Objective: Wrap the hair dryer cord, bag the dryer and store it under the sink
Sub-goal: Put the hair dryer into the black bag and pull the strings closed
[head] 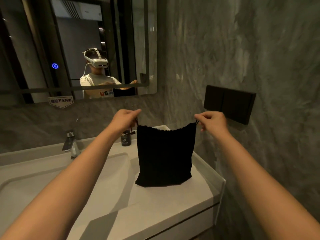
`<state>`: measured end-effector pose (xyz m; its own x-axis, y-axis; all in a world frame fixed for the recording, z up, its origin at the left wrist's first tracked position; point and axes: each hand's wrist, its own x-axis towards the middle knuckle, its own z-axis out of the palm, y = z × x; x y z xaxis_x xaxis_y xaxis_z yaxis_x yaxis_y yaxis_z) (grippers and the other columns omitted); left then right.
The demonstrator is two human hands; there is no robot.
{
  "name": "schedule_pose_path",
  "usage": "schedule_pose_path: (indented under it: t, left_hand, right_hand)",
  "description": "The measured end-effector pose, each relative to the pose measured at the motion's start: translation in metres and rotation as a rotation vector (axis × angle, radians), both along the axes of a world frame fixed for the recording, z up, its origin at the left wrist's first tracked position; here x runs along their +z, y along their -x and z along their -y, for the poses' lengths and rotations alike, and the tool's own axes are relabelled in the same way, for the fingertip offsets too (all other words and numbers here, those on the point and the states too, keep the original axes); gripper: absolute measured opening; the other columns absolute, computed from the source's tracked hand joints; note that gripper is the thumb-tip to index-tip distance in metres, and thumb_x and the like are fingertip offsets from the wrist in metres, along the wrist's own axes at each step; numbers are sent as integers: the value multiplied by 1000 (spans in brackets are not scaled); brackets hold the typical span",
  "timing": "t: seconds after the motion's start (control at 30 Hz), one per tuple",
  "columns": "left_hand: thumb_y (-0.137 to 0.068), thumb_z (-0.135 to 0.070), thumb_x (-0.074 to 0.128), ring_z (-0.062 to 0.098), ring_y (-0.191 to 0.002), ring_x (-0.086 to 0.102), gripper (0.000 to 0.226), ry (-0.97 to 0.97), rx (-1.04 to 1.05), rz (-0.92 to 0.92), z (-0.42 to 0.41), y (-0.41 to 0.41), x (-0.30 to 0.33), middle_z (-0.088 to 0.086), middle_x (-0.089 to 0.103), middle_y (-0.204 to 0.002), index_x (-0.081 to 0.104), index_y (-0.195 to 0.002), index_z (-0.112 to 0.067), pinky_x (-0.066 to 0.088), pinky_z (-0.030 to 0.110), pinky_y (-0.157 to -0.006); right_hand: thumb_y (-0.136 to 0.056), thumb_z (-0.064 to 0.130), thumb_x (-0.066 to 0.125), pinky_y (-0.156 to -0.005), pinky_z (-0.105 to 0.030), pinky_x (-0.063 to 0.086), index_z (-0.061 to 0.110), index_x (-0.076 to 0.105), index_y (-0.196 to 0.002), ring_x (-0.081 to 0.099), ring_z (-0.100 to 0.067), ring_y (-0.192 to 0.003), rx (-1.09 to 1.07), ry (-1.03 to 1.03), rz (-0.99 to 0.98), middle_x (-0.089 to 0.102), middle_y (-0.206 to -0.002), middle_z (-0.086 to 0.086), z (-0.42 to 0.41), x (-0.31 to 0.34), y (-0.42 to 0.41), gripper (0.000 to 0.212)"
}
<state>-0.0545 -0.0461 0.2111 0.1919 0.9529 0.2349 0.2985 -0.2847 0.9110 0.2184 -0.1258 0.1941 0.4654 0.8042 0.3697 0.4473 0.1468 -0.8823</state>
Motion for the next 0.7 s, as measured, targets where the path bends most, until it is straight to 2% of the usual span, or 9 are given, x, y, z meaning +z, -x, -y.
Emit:
schedule_pose_path:
  t: [0.07, 0.13, 0.2, 0.27, 0.37, 0.43, 0.5, 0.57, 0.7]
  left_hand:
    - [-93, -33, 57, 12, -42, 46, 29, 86, -61, 129, 2, -9, 7, 4, 46, -57, 58, -76, -9, 37, 23, -49]
    - [-93, -31, 58, 10, -39, 45, 28, 128, -92, 202, 4, -15, 12, 3, 43, -56, 55, -72, -13, 36, 25, -50]
    - [-93, -31, 58, 9, -37, 36, 30, 164, -113, 265, 5, -18, 15, -1, 35, -53, 51, -67, -17, 30, 21, -42]
    - [-93, -33, 58, 8, -37, 31, 29, 210, -156, 303, 4, -20, 18, -4, 33, -51, 52, -68, -19, 27, 19, -37]
    - [-93, -35, 57, 6, -39, 30, 27, 309, -260, 336, 6, -28, 28, -6, 34, -49, 55, -71, -19, 24, 17, -38]
    - [-94, -34, 55, 6, -40, 28, 33, 346, -349, 390, 8, -36, 36, -7, 32, -48, 49, -65, -21, 21, 18, -41]
    - [-93, -36, 55, 6, -42, 29, 32, 293, -403, 326, 10, -42, 44, -8, 32, -48, 48, -66, -21, 22, 19, -44]
    - [-87, -40, 63, 7, -45, 33, 28, 166, -403, 133, 11, -48, 50, -7, 36, -53, 53, -73, -18, 27, 21, -48]
    - [-71, -41, 78, 11, -51, 37, 40, -6, -373, -131, 16, -66, 60, -2, 38, -58, 46, -61, -20, 35, 25, -55]
  right_hand:
    - [-86, 14, 67, -45, -16, 50, 9, 71, -76, 55, -8, -43, 47, 1, -35, 62, -61, -4, -1, 6, 0, 12]
    - [-86, 14, 66, -51, -21, 52, 14, 69, -75, 57, -13, -49, 65, 11, 29, 64, -64, -4, -1, 9, 0, 12]
    - [-88, 10, 63, -52, -21, 51, 10, 67, -91, 57, -14, -52, 99, -12, 71, 64, -65, -5, 1, 15, 1, 5]
    - [-89, 5, 58, -54, -22, 48, 7, 61, -103, 55, -15, -56, 123, -50, 90, 59, -64, -5, 2, 22, 2, 14]
    - [-91, 2, 52, -60, -27, 45, 9, 57, -104, 52, -16, -66, 158, -59, 82, 51, -66, -4, 2, 34, 8, 15]
    - [-91, 2, 50, -60, -25, 44, 10, 56, -104, 52, -13, -67, 184, -51, 65, 50, -68, -2, -1, 43, 15, 16]
    - [-91, 3, 51, -60, -24, 43, 10, 56, -104, 52, -10, -65, 204, -63, 50, 50, -67, -1, -5, 53, 23, 16]
    - [-91, 4, 52, -60, -23, 42, 10, 55, -106, 53, -8, -64, 229, -82, 33, 51, -67, -1, -8, 63, 31, 16]
    - [-92, 7, 53, -61, -21, 44, 13, 53, -107, 55, -8, -67, 282, -123, 35, 54, -72, 1, -12, 85, 48, 16]
